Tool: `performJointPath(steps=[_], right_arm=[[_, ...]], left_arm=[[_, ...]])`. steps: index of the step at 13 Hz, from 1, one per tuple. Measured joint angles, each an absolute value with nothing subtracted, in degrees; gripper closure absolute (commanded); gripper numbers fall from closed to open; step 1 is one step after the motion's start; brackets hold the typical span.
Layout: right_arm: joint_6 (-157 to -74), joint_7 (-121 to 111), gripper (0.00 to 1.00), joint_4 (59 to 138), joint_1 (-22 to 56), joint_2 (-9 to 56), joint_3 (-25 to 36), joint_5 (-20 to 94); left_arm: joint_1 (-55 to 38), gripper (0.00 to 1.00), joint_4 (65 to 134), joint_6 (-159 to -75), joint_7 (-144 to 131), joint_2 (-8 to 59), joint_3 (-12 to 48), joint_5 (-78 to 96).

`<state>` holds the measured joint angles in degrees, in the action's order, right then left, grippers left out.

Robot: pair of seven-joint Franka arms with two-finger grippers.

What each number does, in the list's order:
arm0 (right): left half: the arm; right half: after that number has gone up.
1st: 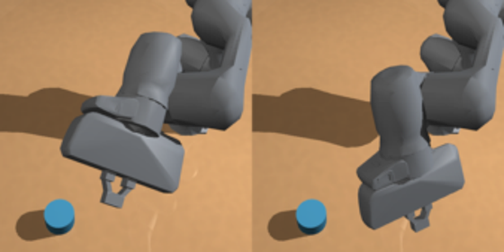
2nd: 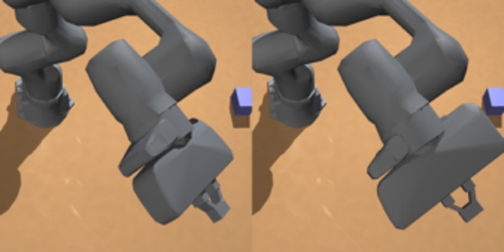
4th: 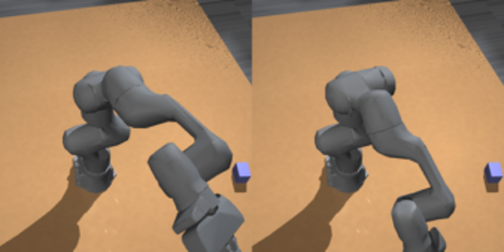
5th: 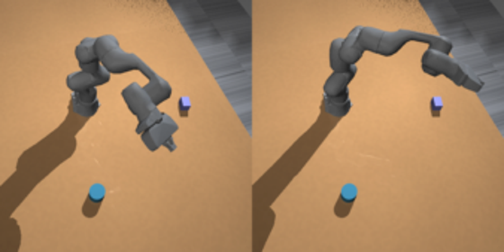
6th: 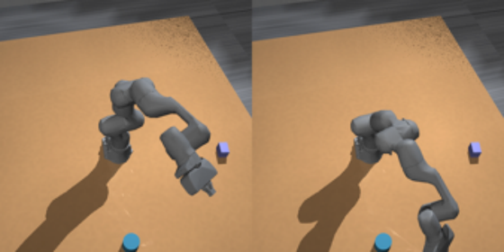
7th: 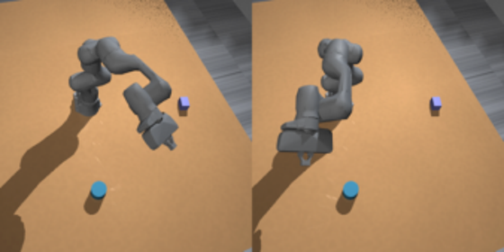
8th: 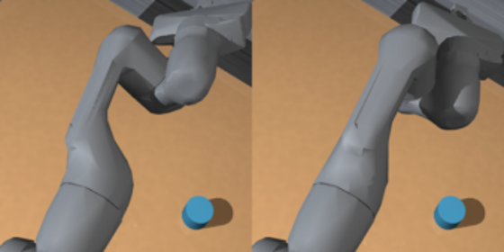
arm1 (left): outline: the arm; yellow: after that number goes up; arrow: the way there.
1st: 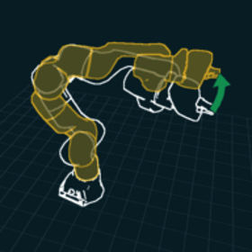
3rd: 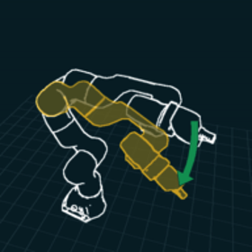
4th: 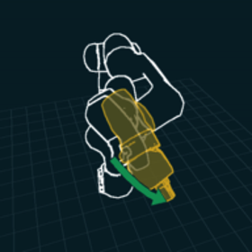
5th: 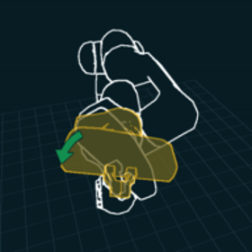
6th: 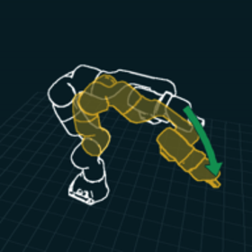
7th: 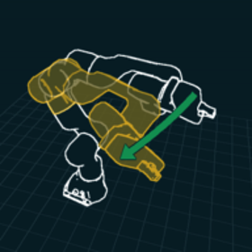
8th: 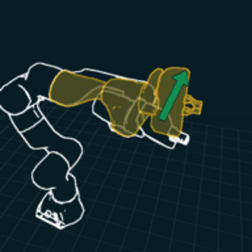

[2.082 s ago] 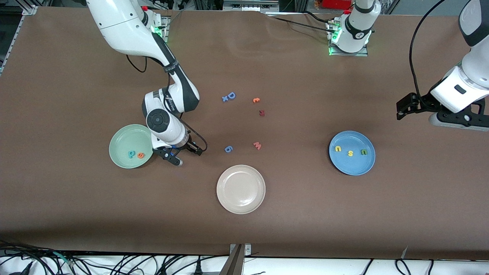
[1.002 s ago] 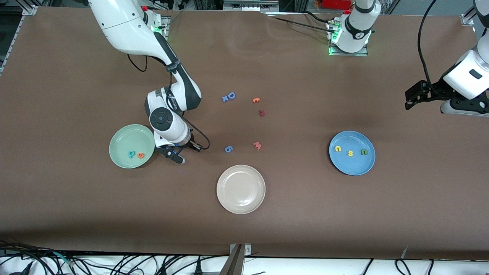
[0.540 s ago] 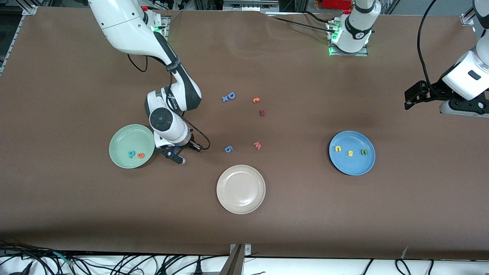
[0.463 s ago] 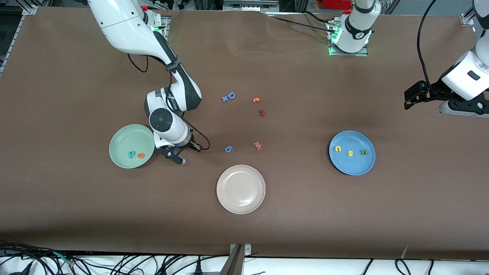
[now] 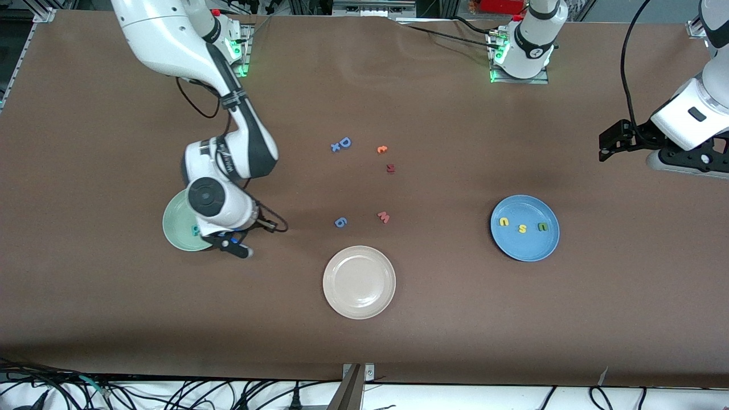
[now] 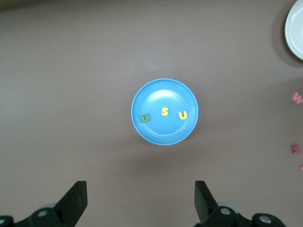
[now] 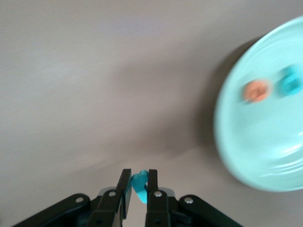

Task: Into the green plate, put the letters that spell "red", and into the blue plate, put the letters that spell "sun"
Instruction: 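Grasp the blue r with the right gripper and carry it to the green plate, then open the right gripper to release the blue r onto the green plate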

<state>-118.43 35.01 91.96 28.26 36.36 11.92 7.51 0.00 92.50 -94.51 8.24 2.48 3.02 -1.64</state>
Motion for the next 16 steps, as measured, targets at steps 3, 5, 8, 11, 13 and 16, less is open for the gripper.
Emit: performJointPath(steps=[3,5,8,11,13,16], right_arm=[[-114.1,25.8,0.95,91.9,27.8,35.9,17.6,7.5],[-113.0,22.4,0.94,92.1,27.6,36.0,19.9,7.5],[-112.9,20.0,0.17,92.3,26.0,36.4,20.5,7.5],[-112.9,19.9,0.01,92.3,25.4,36.5,20.5,7.5],[-112.8,19.9,0.01,92.3,25.5,36.5,20.5,7.5],[-112.9,20.0,0.00,92.1,25.8,36.4,20.4,7.6]], left_arm=[[0.1,0.00,92.5,-94.1,11.8,2.3,1.0,-1.1],[0.2,0.00,92.1,-93.1,13.4,1.7,-1.0,-0.5],[0.2,0.00,89.4,-88.5,15.1,0.7,-1.7,-0.5],[0.2,0.00,86.7,-85.7,15.1,0.2,-1.7,-0.6],[0.2,0.00,86.7,-85.5,14.8,0.3,-1.7,-0.6],[0.2,0.00,87.0,-85.2,13.6,0.4,-1.4,-0.6]])
